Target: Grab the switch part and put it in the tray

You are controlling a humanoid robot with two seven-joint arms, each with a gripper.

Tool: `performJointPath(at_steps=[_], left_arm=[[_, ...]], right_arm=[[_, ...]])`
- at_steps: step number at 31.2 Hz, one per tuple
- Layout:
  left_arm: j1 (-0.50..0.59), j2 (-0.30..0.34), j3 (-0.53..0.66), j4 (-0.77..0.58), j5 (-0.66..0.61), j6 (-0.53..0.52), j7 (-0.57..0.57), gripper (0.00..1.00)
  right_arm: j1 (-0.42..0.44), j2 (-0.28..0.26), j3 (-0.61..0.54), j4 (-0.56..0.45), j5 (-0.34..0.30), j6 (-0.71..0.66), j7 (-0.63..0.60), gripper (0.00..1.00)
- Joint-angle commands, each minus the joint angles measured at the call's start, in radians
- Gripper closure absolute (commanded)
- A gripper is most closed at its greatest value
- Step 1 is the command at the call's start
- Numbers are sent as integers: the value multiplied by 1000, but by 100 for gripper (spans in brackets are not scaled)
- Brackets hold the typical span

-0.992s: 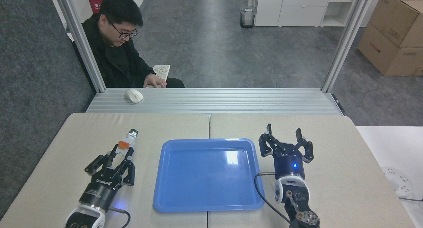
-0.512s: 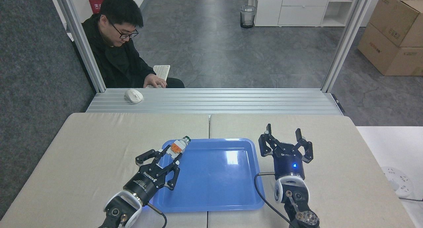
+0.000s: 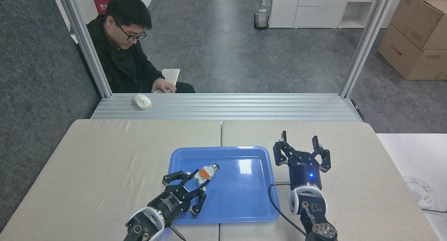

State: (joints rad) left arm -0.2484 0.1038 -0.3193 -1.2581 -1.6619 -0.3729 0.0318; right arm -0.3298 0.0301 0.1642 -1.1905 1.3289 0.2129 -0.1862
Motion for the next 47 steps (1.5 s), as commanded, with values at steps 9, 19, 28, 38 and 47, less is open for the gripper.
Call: performJointPath(at_steps=[9, 19, 28, 38, 47], left_arm=[[1, 13, 49, -43, -2, 22, -10, 4], [-64, 4, 341, -46, 187, 78, -10, 1], [-127, 14, 350, -12, 268, 295, 3, 1], [-111, -4, 351, -20, 266, 308, 5, 1], [-89, -62, 351, -34, 266, 358, 5, 1]], right_arm=[[0, 1, 0, 0, 0, 0, 1, 0], [0, 1, 0, 0, 0, 0, 1, 0], [0, 1, 0, 0, 0, 0, 1, 0], [0, 1, 0, 0, 0, 0, 1, 0], [0, 1, 0, -1, 0, 0, 1, 0]])
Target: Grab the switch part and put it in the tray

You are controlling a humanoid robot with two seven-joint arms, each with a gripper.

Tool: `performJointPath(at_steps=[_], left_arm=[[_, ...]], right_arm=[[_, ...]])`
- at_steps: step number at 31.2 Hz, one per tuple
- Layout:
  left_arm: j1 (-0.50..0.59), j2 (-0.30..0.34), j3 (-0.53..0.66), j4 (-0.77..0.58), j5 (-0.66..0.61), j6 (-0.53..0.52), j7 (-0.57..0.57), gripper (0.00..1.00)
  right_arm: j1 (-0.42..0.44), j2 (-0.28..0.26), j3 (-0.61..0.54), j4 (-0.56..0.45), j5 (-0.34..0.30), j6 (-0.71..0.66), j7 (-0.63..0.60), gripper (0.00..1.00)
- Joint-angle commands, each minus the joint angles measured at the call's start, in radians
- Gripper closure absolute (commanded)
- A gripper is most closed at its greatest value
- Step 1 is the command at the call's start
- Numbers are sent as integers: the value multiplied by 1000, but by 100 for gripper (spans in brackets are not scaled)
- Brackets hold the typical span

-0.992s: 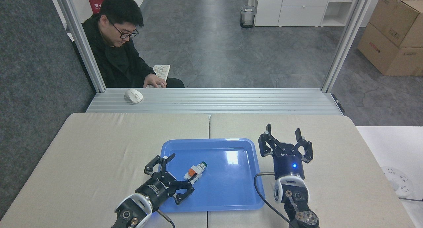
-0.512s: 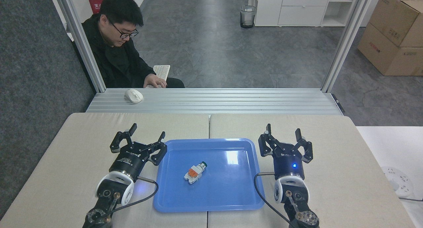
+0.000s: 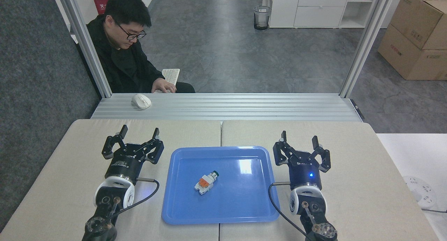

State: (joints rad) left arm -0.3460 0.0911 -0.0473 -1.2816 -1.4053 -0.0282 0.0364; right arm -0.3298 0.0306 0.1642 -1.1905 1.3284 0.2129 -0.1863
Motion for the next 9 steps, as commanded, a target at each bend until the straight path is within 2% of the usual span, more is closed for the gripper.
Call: performJointPath(at_steps=[1, 9], left_arm=[[9, -50, 80, -10, 9, 13, 0, 1], [16, -51, 80, -25, 9, 13, 0, 1]], right_arm=[[0, 0, 0, 0, 0, 0, 1, 0], [0, 0, 0, 0, 0, 0, 1, 0]])
